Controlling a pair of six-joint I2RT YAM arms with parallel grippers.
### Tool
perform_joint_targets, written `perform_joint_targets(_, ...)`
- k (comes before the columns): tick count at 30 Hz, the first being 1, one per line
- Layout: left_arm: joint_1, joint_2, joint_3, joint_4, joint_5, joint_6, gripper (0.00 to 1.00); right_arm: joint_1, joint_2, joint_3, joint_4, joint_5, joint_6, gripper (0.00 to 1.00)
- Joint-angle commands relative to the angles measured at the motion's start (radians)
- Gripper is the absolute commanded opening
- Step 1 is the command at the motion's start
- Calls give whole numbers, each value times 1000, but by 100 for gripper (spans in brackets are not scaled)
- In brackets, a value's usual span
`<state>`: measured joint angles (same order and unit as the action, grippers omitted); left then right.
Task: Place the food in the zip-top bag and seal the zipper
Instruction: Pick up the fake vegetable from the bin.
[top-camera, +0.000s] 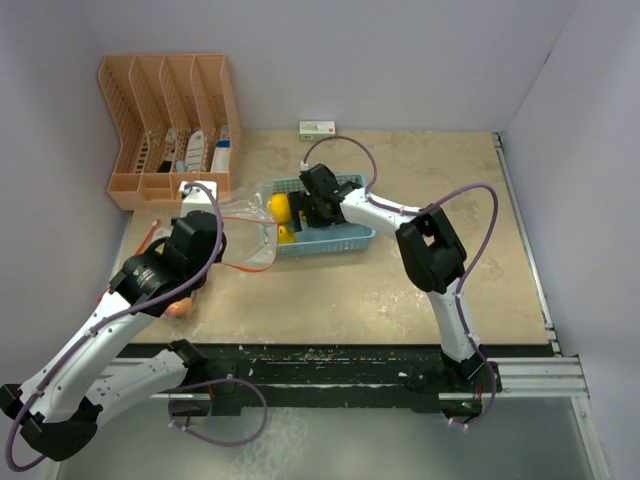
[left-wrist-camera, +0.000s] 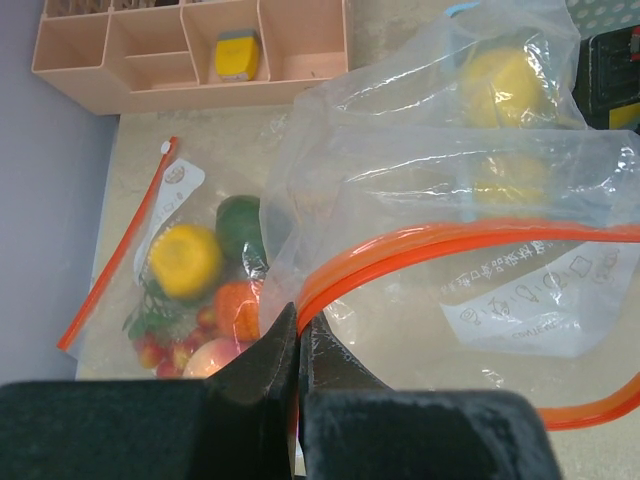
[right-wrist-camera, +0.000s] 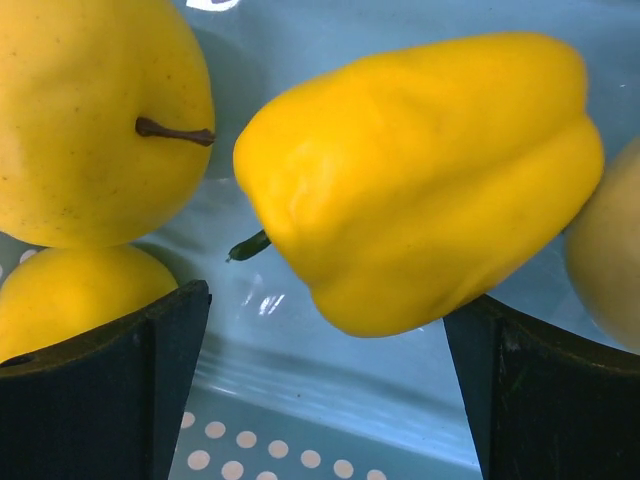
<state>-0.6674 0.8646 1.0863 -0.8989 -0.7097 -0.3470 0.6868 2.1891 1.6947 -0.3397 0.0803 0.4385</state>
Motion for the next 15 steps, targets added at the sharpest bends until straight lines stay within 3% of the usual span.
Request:
perform_joint_targets(1,6,-25,0,30,0,19,0,-3,-35,62,1,90,52,99)
perform_joint_targets(8,7,-34,-5,14,-2,11,0,-5,-50,216,-122,161,313,99)
perform_joint_targets(15,6,-84,-12,20,8,24,0,-12,105,479,-363,251,477,99)
